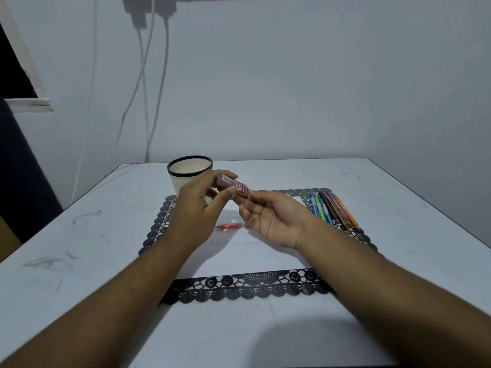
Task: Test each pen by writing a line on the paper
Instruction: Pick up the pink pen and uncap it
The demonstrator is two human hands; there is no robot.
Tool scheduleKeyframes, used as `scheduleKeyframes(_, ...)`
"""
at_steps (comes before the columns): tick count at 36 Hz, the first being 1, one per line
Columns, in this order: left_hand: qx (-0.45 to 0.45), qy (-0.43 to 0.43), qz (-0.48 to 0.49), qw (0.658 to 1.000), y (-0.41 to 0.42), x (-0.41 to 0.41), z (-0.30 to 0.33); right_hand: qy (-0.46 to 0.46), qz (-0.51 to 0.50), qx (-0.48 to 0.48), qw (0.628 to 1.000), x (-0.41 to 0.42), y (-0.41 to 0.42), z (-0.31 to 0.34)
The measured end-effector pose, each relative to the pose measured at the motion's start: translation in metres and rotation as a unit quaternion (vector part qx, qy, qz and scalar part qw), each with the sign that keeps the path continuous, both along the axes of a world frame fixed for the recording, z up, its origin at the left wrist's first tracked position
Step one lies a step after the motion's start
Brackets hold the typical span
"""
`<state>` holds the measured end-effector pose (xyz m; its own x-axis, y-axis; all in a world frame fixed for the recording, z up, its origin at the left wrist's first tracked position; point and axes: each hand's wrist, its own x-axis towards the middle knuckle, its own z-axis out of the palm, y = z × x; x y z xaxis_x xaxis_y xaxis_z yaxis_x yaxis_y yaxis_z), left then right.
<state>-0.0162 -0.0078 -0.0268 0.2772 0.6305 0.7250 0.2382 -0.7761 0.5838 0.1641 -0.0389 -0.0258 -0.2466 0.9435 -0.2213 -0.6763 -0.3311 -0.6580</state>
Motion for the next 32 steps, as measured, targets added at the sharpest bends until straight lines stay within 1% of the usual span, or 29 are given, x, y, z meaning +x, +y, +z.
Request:
scheduleKeyframes(2, -0.009, -0.004, -0.001, 1.000, 0.001, -0.001, 0.001, -0.002, -0.004, -0.001, 1.000, 0.000, 0.000, 0.001)
scheduleKeyframes(6, 0.002, -0.015, 0.001, 1.000, 0.002, -0.002, 0.002, -0.005, -0.007, 0.001, 1.000, -0.002, 0.002, 0.001)
scheduleKeyframes(10, -0.031, -0.004, -0.004, 1.000, 0.005, -0.003, -0.001, -0.015, -0.027, -0.002, 1.000, -0.001, 0.002, -0.001)
scheduleKeyframes(15, -0.066, -0.038, 0.000, 0.997, 0.005, -0.005, -0.002, -0.028, -0.057, 0.002, 0.998, 0.003, 0.003, 0.001)
scheduleKeyframes(17, -0.096, -0.043, 0.006, 0.994, 0.006, -0.006, -0.003, -0.050, -0.073, 0.013, 0.996, 0.005, 0.004, 0.001)
scheduleKeyframes(19, -0.099, -0.030, 0.020, 0.994, 0.006, -0.006, -0.004, -0.097, -0.092, 0.038, 0.990, 0.009, 0.005, 0.001)
scheduleKeyframes(21, -0.076, -0.002, 0.042, 0.996, 0.006, -0.005, -0.005, -0.188, -0.116, 0.081, 0.972, 0.013, 0.004, 0.001)
scheduleKeyframes(23, -0.058, 0.043, 0.071, 0.995, 0.007, -0.005, -0.004, -0.310, -0.140, 0.132, 0.931, 0.018, 0.002, 0.003)
scheduleKeyframes(25, -0.044, 0.106, 0.097, 0.989, 0.007, -0.005, -0.004, -0.387, -0.156, 0.171, 0.893, 0.021, 0.000, 0.007)
scheduleKeyframes(28, -0.025, 0.176, 0.125, 0.976, 0.005, -0.004, -0.004, -0.439, -0.167, 0.204, 0.859, 0.022, -0.003, 0.012)
scheduleKeyframes(32, -0.018, 0.193, 0.143, 0.970, 0.004, -0.001, -0.005, -0.475, -0.192, 0.236, 0.826, 0.021, -0.002, 0.010)
